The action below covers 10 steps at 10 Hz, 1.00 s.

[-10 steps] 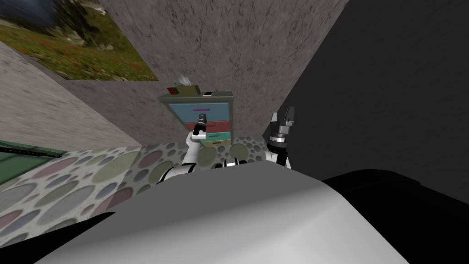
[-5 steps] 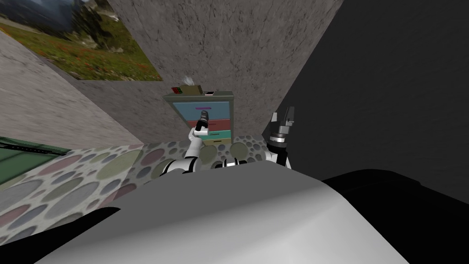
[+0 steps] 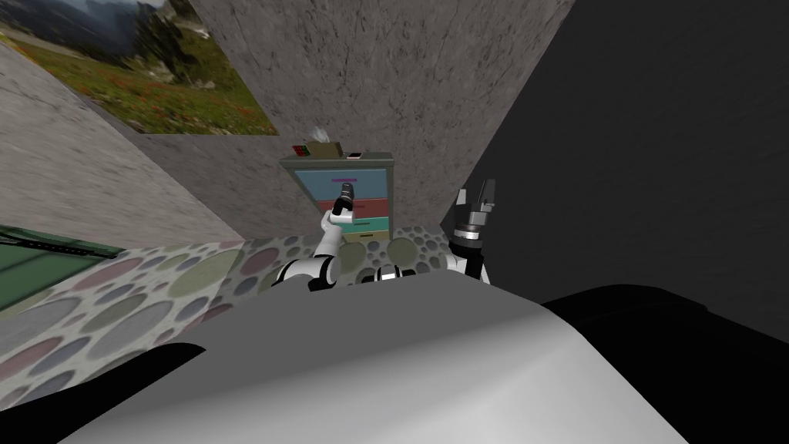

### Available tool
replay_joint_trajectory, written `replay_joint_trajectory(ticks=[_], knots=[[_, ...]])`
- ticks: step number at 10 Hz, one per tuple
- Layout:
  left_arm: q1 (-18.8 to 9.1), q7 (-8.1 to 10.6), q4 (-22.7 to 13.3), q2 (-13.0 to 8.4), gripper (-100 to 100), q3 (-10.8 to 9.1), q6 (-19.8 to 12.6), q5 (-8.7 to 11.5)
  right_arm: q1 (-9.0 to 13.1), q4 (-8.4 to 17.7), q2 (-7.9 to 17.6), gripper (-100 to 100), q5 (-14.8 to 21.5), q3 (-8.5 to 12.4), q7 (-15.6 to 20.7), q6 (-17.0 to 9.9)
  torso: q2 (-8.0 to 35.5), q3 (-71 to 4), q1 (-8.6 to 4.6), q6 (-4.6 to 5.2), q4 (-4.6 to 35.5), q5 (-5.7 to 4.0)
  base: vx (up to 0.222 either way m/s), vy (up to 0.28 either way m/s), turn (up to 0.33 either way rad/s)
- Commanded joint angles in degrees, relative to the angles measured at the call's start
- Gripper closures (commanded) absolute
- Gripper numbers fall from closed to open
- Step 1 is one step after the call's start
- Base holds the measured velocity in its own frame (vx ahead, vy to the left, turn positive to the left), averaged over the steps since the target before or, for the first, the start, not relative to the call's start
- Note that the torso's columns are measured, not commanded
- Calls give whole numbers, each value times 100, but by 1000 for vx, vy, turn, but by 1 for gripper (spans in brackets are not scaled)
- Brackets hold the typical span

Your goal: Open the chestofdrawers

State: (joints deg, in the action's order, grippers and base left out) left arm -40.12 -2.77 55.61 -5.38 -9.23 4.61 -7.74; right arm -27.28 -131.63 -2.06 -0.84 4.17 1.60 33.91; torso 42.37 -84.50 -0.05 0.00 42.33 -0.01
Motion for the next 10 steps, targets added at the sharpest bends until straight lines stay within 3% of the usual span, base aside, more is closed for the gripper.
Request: replay_joint_trajectory(ticks=[1,2,7,8,10], knots=[[-97,-22,-191,38,100,-30,19,-19,-1,0,0,0,0,0,0,0,-22,-15,-8,0,-9,-2,-14,-6,-1],[-167,-33,-217,-94,-100,-43,-65,-28,-1,-1,0,0,0,0,0,0,-30,-20,0,-1,-11,-1,103,5,-36],[-198,-29,-275,-90,-100,-35,-211,-23,-3,-1,0,0,0,1,0,1,-2,-2,6,0,-2,2,147,9,-20],[-73,230,-35,-238,-100,253,-315,15,-2,-1,0,0,0,0,0,1,23,11,1,0,4,0,75,-43,181],[51,488,205,-387,-100,586,-408,52,-3,-1,-1,0,0,0,0,1,-6,-4,-13,0,-2,-4,109,-77,182]])
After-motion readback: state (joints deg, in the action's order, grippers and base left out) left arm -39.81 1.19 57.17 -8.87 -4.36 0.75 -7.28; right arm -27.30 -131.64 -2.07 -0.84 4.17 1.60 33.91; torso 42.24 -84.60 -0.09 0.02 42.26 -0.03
